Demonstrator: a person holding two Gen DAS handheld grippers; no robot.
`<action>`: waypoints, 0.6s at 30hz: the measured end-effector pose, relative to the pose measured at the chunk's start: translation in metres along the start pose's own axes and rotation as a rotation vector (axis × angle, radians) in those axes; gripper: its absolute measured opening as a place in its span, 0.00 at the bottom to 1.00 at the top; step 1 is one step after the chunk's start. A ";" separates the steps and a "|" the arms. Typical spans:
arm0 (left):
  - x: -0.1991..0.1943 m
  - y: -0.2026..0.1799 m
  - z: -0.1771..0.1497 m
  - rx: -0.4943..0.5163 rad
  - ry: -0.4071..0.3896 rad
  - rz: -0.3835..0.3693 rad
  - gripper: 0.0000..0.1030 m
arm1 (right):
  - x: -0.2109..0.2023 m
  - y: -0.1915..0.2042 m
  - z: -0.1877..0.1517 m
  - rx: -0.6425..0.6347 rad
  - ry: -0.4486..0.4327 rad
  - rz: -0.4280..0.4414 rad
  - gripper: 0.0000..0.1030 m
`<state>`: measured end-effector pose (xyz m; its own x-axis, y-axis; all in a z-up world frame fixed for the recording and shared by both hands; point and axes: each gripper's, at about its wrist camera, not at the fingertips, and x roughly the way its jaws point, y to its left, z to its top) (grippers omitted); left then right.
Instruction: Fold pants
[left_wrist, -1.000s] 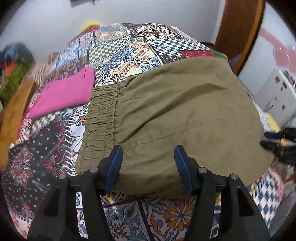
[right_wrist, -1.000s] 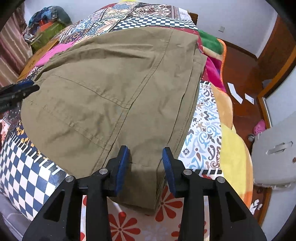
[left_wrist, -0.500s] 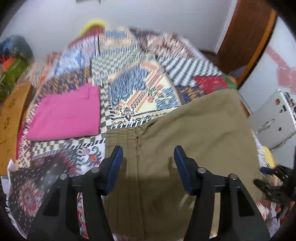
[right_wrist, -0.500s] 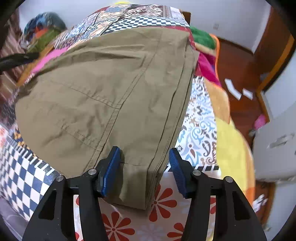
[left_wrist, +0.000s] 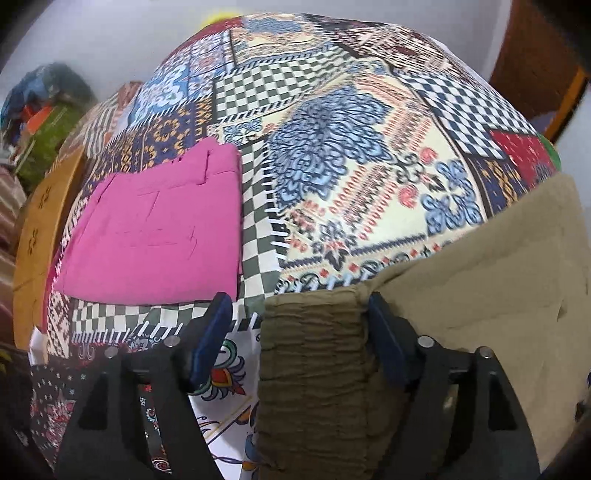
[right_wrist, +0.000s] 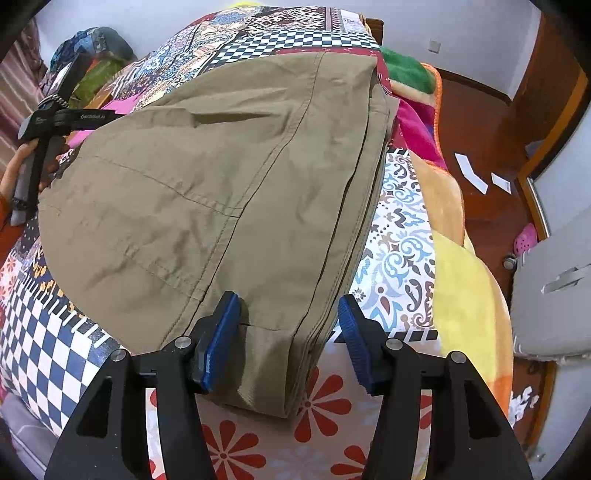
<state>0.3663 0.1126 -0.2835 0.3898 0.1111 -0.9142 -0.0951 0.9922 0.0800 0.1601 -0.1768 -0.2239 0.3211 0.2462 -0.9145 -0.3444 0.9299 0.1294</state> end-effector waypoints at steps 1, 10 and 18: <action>0.001 0.000 0.002 -0.001 -0.001 0.005 0.74 | 0.000 0.001 0.000 0.001 -0.001 -0.002 0.49; -0.042 0.000 -0.003 0.036 -0.094 0.022 0.74 | -0.008 -0.005 -0.005 0.011 0.001 -0.037 0.49; -0.124 0.027 -0.038 -0.037 -0.186 -0.103 0.85 | -0.028 0.008 0.000 -0.028 -0.045 -0.116 0.49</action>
<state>0.2804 0.1231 -0.1830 0.5614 0.0211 -0.8273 -0.0787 0.9965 -0.0280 0.1480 -0.1760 -0.1969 0.3990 0.1497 -0.9047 -0.3272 0.9449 0.0120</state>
